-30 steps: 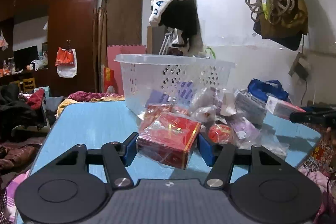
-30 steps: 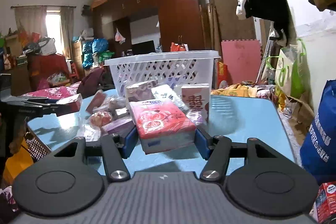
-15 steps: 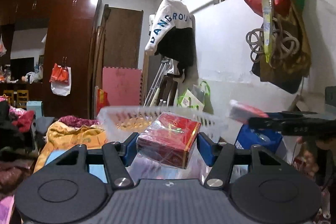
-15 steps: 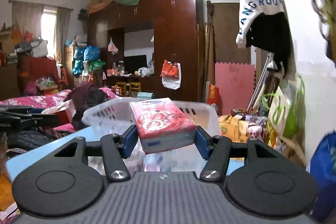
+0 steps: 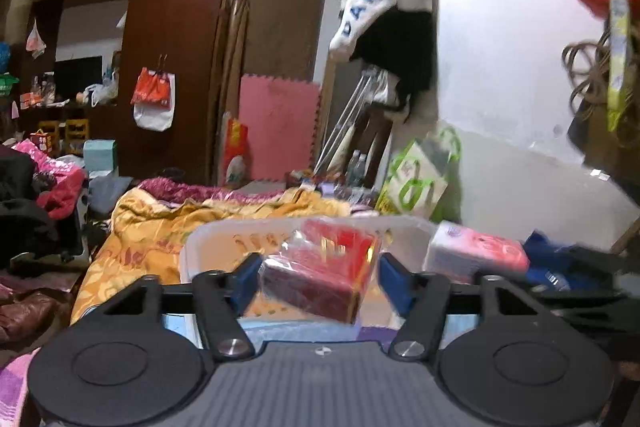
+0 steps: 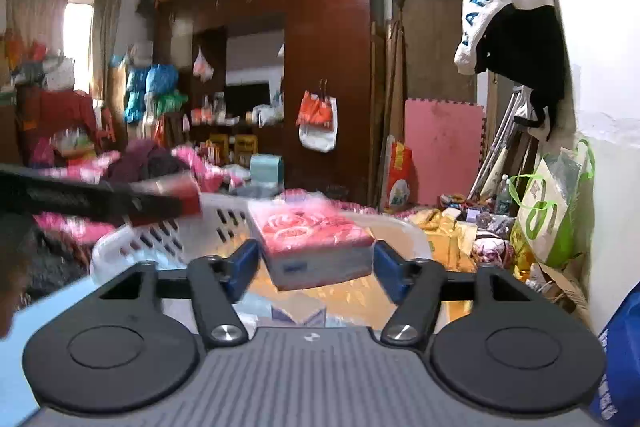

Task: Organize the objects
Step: 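Carry both items over the white basket and release them inside, then grasp the clear dark-labelled packet with the right gripper while the left gripper grasps the red packet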

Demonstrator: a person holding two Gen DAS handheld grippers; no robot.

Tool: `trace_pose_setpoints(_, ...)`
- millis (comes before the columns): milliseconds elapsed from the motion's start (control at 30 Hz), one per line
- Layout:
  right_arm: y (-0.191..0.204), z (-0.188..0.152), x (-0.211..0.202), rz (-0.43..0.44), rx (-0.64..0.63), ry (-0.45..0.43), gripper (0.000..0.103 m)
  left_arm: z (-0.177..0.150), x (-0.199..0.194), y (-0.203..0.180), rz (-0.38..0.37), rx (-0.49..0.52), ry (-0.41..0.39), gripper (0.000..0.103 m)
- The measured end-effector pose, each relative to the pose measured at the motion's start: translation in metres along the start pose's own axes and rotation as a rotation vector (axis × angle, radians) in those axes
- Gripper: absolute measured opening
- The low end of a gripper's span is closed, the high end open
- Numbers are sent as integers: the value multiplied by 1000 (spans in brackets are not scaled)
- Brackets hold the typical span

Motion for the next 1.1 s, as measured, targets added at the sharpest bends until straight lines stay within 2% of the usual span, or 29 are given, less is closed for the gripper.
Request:
trace_pose_setpoints(67,0,3,-10,-34,3,-55,103,-2,5,1,3,0,26,85)
trace_pose_setpoints(133,1,3,-25,-44,-7,-81,103,-8,-10,6,-9,-2,-19,85)
trace_pose_setpoints(200,0,-3,-47,-10,12,-89,103,-15,-32,10,-4,18,-70,85)
trace_pose_setpoints(233,0,-8,-58,9,25,-95,103,-22,-47,13,7,34,-98,89)
trace_pose_setpoints(333,3,-38,-91,48,36,-99,103,-51,-81,24,34,69,-113,93)
trace_pose_setpoints(400,4,-65,-104,53,45,-75,103,-73,-94,33,6,70,-98,93)
trace_pose_setpoints(533,2,-101,-102,64,84,0,103,-109,-99,49,-40,53,-17,93)
trace_pose_setpoints(633,5,-110,-91,62,49,42,103,-127,-89,53,0,110,68,92)
trace_pose_setpoints(667,4,-107,-87,55,38,46,101,-130,-87,55,8,127,81,92)
trace_pose_setpoints(767,5,-105,-81,62,17,49,85,-134,-76,58,15,153,126,88)
trace_pose_setpoints(867,10,-108,-78,66,-20,70,78,-132,-69,59,14,148,132,88)
trace_pose_setpoints(967,12,-110,-78,62,-32,74,76,-131,-65,53,10,179,141,88)
trace_pose_setpoints(1033,9,-111,-76,55,-24,82,65,-131,-64,50,8,188,153,81)
trace_pose_setpoints(1067,9,-111,-75,59,-20,89,55,-131,-64,49,16,197,159,78)
trace_pose_setpoints(1100,8,-112,-74,66,-14,100,49,-133,-63,48,25,204,168,71)
Point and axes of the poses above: each gripper's, at about its wrist camera, not at the fingertips, and x roughly the way its jaws point, y to its left, z to its top, the point moved 2 cm from there along x, roughly the way its jaws point, and after that the axes turned 9 degrees about z, right-handed, at the moved point
